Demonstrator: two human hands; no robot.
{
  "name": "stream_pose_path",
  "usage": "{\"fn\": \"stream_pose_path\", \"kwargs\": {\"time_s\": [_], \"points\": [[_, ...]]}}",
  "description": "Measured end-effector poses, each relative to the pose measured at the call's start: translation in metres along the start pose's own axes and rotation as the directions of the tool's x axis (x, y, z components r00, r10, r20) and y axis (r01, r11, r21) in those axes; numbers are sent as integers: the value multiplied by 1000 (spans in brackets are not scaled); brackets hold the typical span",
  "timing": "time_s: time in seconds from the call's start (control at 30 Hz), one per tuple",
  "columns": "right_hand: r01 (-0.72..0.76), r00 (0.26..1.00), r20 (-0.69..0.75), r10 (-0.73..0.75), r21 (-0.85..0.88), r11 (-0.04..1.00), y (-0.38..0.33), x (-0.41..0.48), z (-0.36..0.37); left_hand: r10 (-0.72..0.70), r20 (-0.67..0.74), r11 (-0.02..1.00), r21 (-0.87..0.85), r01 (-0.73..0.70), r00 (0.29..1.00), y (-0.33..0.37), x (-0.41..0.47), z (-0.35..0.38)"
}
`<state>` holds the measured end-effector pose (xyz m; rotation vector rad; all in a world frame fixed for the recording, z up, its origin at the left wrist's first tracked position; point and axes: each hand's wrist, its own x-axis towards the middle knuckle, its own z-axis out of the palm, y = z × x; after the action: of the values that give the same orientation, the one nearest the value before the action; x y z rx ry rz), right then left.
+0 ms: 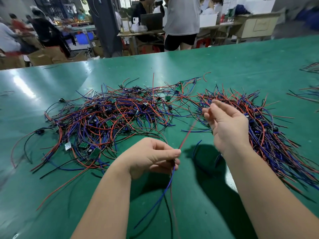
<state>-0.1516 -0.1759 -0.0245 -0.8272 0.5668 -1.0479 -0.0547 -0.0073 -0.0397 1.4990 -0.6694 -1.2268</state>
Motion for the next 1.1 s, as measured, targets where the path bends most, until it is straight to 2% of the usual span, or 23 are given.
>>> {"fn": "stream_pose_path", "kwargs": {"time_s": [0.1, 0.17, 0.23, 0.3, 0.37, 0.43, 0.5, 0.57, 0.73, 0.83, 0.87, 0.9, 0.93, 0.97, 1.0, 1.03, 1.07, 1.1], "points": [[103, 995, 36, -98, -180, 978, 0, 0, -1, 4, -202, 996, -91, -23, 979, -2, 7, -3], [157, 975, 209, -80, -385, 910, 0, -7, 2, -5, -343, 987, -155, -51, 939, -4, 12, -5], [268, 894, 445, 59, -635, 724, 6, -19, 5, -11, -419, 977, -196, -79, 908, -4, 16, -4], [431, 781, 588, 213, -753, 497, 18, -34, 9, -5, -456, 975, -199, -97, 890, -4, 17, -3], [571, 737, 648, 193, -749, 335, 33, -45, 12, 2, -448, 982, -168, -86, 894, -2, 17, -2], [606, 765, 641, 72, -752, 260, 37, -46, 14, 6, -376, 980, -180, -80, 927, 1, 15, 1], [571, 807, 591, -12, -774, 274, 34, -40, 13, 32, -315, 975, -198, -98, 949, 4, 13, 0], [510, 841, 540, -30, -774, 376, 28, -36, 11, 61, -281, 975, -188, -117, 958, 5, 12, -2], [503, 839, 537, -86, -707, 497, 19, -38, 12, 205, -229, 973, -57, -223, 952, 4, 10, -3], [489, 840, 509, -190, -558, 670, 4, -34, 14, 281, -214, 955, -36, -295, 936, 9, 5, 0], [508, 834, 493, -250, -506, 697, -4, -31, 12, 319, -275, 945, 24, -326, 907, 11, 4, 0], [556, 818, 467, -337, -490, 671, -12, -26, 8, 375, -393, 927, 182, -329, 839, 11, 4, -3], [612, 791, 432, -434, -524, 593, -20, -20, 2, 457, -539, 875, 416, -248, 708, 10, 5, -7], [646, 754, 398, -523, -592, 482, -28, -14, -4, 559, -635, 781, 620, -81, 533, 9, 3, -13], [638, 723, 361, -589, -675, 370, -35, -7, -10, 640, -676, 693, 713, 104, 366, 6, 1, -19], [594, 712, 327, -621, -752, 285, -40, -1, -17, 657, -705, 660, 709, 248, 267, 4, -2, -26], [536, 729, 305, -613, -811, 234, -42, 4, -22, 617, -752, 669, 657, 348, 233, 2, -5, -33], [476, 764, 290, -576, -857, 200, -42, 7, -25, 538, -806, 681, 589, 435, 249, 0, -8, -40]]}}
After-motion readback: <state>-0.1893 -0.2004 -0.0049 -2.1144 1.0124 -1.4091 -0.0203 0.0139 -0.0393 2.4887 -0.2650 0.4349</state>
